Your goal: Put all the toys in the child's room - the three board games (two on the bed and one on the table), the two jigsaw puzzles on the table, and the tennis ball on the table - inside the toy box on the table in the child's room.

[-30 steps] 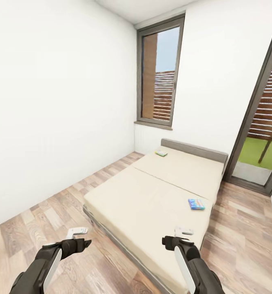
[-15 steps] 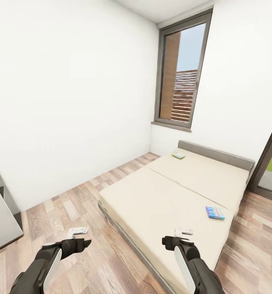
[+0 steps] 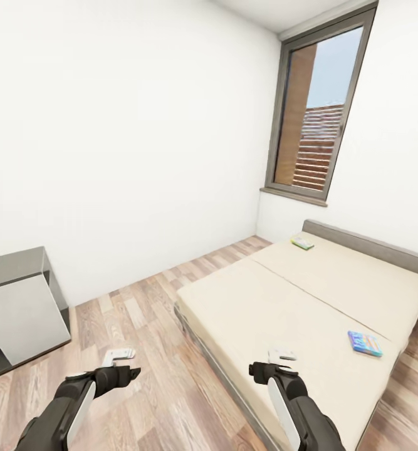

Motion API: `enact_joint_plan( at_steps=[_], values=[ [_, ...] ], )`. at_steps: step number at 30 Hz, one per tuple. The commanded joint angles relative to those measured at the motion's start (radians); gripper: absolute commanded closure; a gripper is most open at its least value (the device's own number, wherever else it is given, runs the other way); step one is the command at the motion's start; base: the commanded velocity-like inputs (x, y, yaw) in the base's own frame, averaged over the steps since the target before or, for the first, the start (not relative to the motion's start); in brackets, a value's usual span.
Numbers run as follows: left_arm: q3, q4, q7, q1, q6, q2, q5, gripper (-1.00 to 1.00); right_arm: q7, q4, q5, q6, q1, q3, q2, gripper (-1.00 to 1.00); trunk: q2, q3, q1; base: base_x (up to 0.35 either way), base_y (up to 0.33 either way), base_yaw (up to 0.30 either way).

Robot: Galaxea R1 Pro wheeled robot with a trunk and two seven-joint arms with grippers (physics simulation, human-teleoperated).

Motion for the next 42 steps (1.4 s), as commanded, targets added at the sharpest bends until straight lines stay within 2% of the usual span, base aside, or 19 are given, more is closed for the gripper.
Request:
enact_joint_plan(
  at_steps=[1,20,31,42],
  values=[
    [0.002,-0.001,-0.005,-0.001,0.006,-0.001,-0.001,-1.00,-0.010,-0.001,-0.011,0.003,-0.001,0.002,0.000,-1.00,-0.002,-0.002,0.000,0.000,0.000,0.290],
    [0.002,-0.001,-0.005,-0.001,0.005,0.000,-0.001,-1.00,-0.009,-0.001,-0.011,0.003,-0.001,0.001,-0.002,-1.00,-0.002,-0.002,0.000,0.000,0.000,0.289],
    [0.000,-0.001,-0.006,-0.001,0.005,0.000,-0.001,-1.00,-0.006,-0.001,-0.011,0.003,-0.001,0.001,-0.002,-1.00,-0.002,-0.002,0.000,-0.022,-0.011,0.072],
    [0.000,-0.001,-0.004,-0.001,0.006,-0.001,-0.001,-1.00,-0.008,-0.001,-0.011,0.003,-0.001,0.002,-0.001,-1.00,-0.002,-0.002,0.000,-0.125,-0.217,0.189]
  ],
)
